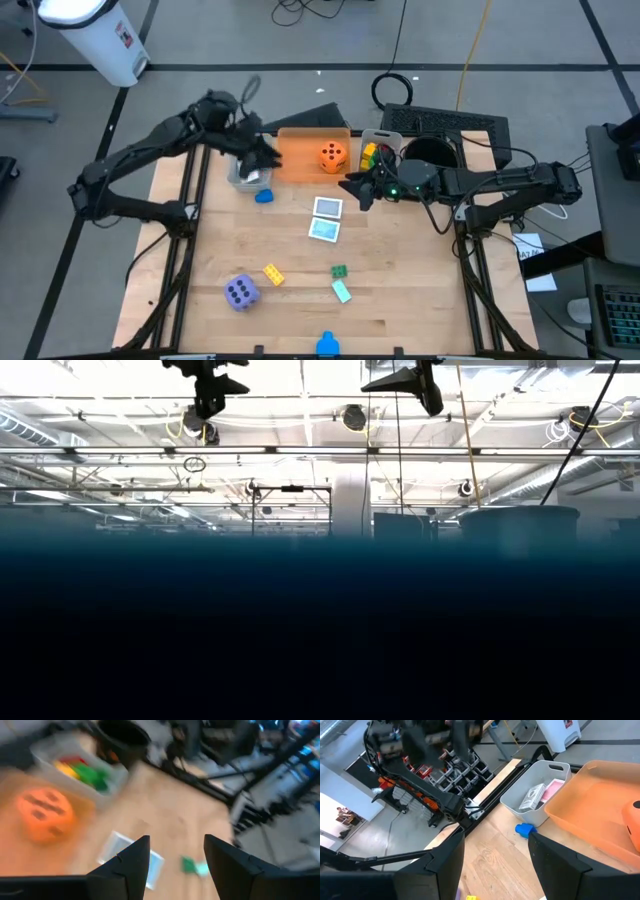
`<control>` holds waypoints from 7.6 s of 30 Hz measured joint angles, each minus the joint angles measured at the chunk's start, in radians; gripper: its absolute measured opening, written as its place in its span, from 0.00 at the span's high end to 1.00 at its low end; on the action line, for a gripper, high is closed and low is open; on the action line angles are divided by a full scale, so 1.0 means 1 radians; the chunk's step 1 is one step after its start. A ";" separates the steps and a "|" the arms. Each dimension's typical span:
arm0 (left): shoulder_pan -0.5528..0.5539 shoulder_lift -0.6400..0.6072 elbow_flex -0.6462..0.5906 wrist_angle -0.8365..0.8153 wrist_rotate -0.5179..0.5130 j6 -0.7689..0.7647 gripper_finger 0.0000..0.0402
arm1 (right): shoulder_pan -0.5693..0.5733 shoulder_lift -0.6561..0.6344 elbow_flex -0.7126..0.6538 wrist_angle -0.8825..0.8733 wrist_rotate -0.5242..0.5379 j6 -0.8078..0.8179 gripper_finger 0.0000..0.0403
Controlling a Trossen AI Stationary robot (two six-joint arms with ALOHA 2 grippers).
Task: Pick & Place Toys
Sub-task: Put the blue game piece into the right gray bin
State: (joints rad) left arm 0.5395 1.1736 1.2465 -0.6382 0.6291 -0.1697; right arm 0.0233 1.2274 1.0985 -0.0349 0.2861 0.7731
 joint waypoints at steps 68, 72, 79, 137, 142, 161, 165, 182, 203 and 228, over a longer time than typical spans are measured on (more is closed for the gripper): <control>-0.367 0.164 -0.461 -0.063 -0.803 -0.163 0.25 | 0.192 0.143 0.000 0.015 -0.020 0.034 0.48; -0.333 0.207 -0.461 -0.063 -0.804 -0.137 0.25 | 0.192 0.143 0.000 0.015 -0.019 0.034 0.48; -0.295 0.263 -0.460 -0.051 -0.816 -0.089 0.26 | 0.192 0.143 0.000 0.015 -0.018 0.038 0.48; -0.290 0.381 -0.459 0.101 -0.708 -0.314 0.26 | 0.157 0.143 0.000 0.007 -0.023 0.026 0.48; -0.290 0.381 -0.459 0.097 -0.707 -0.339 0.27 | 0.157 0.143 0.000 0.007 -0.023 0.024 0.48; -0.292 0.380 -0.424 0.048 -0.669 -0.363 0.66 | 0.157 0.143 0.000 0.007 -0.023 0.023 0.48; -0.292 0.380 -0.345 -0.033 -0.597 -0.328 0.65 | 0.157 0.143 0.000 0.007 -0.022 0.016 0.48; -0.353 0.355 0.132 -0.123 -0.047 -0.096 0.63 | 0.227 0.148 0.000 0.086 -0.027 -0.203 0.48; -0.441 0.358 0.164 0.068 0.079 -0.180 0.58 | 0.267 0.161 0.001 0.242 0.051 -0.362 0.48; -0.426 0.373 0.163 0.257 0.318 -0.366 0.65 | 0.352 0.161 0.000 0.375 0.131 -0.628 0.48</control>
State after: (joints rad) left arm 0.1138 1.5462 1.4094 -0.3809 0.9475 -0.5360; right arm 0.3758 1.3884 1.0985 0.3402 0.4175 0.1454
